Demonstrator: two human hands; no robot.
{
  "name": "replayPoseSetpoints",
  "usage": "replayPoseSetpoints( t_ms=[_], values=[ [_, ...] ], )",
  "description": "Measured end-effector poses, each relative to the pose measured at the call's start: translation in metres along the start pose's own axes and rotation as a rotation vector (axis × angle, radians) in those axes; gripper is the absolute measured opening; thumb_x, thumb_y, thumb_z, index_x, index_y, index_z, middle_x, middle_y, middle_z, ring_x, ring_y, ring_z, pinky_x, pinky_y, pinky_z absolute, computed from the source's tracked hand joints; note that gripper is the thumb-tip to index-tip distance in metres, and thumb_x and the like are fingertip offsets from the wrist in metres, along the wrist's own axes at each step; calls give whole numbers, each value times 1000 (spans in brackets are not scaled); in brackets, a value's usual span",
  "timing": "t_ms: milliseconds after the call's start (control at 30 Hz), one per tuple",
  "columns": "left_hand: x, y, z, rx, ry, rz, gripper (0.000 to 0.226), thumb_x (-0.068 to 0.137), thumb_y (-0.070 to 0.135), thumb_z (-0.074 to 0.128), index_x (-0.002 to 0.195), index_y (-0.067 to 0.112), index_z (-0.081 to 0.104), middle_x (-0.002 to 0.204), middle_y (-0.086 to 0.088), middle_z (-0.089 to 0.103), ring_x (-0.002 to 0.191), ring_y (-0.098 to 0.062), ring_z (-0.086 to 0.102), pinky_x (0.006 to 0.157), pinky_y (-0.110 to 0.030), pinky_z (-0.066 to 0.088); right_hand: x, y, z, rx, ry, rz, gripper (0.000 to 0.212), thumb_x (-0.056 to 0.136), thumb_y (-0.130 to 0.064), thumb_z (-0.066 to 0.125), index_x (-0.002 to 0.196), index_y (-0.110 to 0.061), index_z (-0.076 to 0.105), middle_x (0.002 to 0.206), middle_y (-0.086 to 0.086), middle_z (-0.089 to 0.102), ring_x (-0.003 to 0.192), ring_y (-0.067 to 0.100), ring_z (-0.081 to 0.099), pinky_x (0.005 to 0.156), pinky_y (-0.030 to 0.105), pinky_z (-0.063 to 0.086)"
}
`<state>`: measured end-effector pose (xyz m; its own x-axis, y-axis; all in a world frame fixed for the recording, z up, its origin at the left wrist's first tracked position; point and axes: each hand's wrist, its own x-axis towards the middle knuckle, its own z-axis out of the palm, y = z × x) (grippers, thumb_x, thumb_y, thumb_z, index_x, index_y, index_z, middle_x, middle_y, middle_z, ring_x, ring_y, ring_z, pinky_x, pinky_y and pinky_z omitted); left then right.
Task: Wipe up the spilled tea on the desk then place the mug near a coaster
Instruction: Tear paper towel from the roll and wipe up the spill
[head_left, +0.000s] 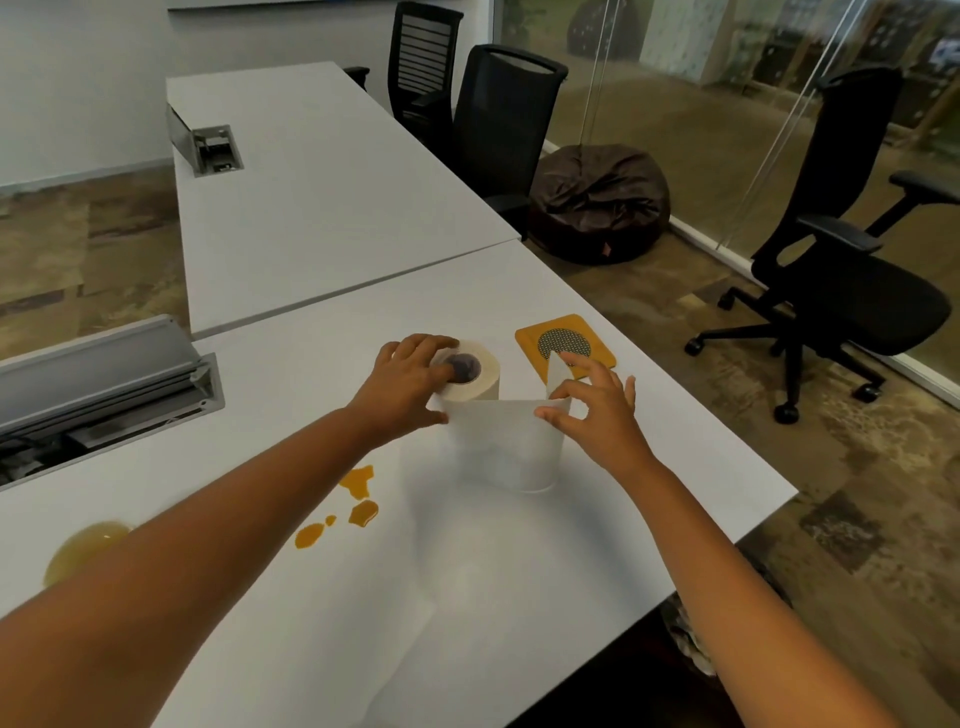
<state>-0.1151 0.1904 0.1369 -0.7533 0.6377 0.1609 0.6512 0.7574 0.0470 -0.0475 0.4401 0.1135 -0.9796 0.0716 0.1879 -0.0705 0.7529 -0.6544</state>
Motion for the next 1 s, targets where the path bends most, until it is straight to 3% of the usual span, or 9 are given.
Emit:
replayPoseSetpoints(
  t_ms=[200,267,400,500,600,767,1000],
  values=[
    [5,0,-5,-12,50,1,54,67,31,77,115,16,57,139,-8,42,128,-31,34,102,-48,27,-5,16,-18,68,38,117,16,77,-35,71,81,-25,60,145,2,41,135,23,34,114,57,5],
    [7,-1,-6,-18,47,-4,54,67,31,77,115,16,57,139,-7,41,128,-31,33,103,-48,27,-6,22,-22,111,49,163,16,78,-34,70,83,-22,60,144,5,42,134,25,36,114,60,14],
    [11,-2,-3,-39,37,-39,55,67,34,77,115,17,57,142,-5,39,129,-28,30,102,-45,26,-8,32,-25,185,86,239,28,80,-32,68,100,-12,63,145,7,40,132,27,37,109,59,29],
    [11,-1,0,-60,19,-64,56,68,39,75,117,17,58,143,-4,37,131,-28,28,104,-46,23,-6,34,-25,114,84,243,35,80,-37,67,107,-16,63,148,5,36,135,27,33,113,60,21],
    [11,1,4,-88,30,-90,57,70,48,70,117,16,59,142,-5,38,130,-28,29,104,-46,22,-2,30,-21,-9,94,160,30,76,-43,69,101,-27,65,151,1,31,139,23,26,113,58,4],
    [15,7,5,-133,45,-129,58,74,52,65,113,9,62,137,-8,45,125,-28,38,106,-42,25,5,15,-11,-148,68,19,33,73,-53,67,100,-35,66,154,-3,22,144,20,13,111,59,-8],
    [16,8,6,-231,54,-199,51,82,44,60,115,6,61,138,-7,43,126,-25,36,104,-33,31,9,22,-6,-177,63,84,35,77,-45,68,99,-17,70,150,2,33,142,22,19,112,58,-6]
  ],
)
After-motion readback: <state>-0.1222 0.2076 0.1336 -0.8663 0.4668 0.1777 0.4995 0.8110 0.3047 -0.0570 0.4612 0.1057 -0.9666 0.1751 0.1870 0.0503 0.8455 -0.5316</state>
